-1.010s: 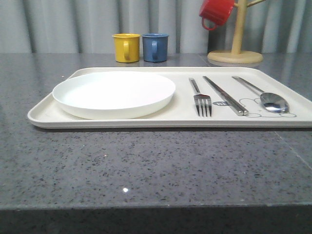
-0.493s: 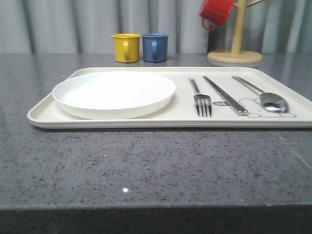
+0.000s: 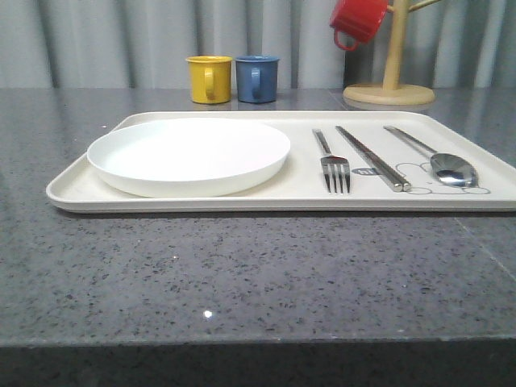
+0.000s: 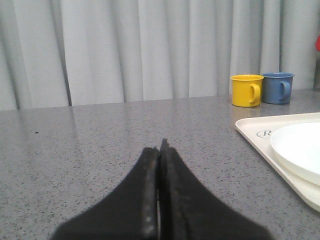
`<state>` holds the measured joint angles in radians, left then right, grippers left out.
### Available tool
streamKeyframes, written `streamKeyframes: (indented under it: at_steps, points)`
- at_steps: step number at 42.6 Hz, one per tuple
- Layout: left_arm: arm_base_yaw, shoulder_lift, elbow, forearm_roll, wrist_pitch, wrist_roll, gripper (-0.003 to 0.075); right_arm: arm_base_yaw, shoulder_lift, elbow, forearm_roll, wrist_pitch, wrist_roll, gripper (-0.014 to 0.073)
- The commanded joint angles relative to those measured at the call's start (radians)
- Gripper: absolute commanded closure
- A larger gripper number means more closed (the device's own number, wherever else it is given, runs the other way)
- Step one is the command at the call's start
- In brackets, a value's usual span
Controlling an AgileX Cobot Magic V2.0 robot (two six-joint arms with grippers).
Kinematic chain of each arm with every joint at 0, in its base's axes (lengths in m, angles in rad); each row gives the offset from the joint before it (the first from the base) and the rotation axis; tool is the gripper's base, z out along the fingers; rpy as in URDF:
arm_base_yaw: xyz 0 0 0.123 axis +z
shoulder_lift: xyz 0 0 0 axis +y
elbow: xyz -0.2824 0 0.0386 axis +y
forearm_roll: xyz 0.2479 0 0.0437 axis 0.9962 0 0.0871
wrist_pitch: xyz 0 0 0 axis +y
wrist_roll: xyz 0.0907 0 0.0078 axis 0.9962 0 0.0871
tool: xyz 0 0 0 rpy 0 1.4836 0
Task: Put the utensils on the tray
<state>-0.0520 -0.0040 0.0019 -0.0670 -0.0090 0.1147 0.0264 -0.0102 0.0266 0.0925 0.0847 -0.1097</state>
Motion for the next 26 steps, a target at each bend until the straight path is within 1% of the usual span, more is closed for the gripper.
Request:
streamKeyframes:
  at_steps: [1,14,20,26]
  points:
    - [-0.005,-0.022,0.015,0.002,-0.082,-0.01,0.0741,-0.002,-0.016,0.0,0.006,-0.094,-0.005,0.0661]
    - [-0.005,-0.022,0.015,0.002,-0.082,-0.01,0.0741,-0.002,-0.015,0.0,0.006,-0.098,-0.001,0.0661]
    - [-0.005,-0.022,0.015,0.002,-0.082,-0.01,0.0741,-0.002,-0.016,0.0,-0.007,-0.124,0.11,0.0661]
    - [-0.005,-0.022,0.015,0.002,-0.082,-0.01,0.0741,-0.002,-0.016,0.0,-0.032,-0.129,0.128,0.0661]
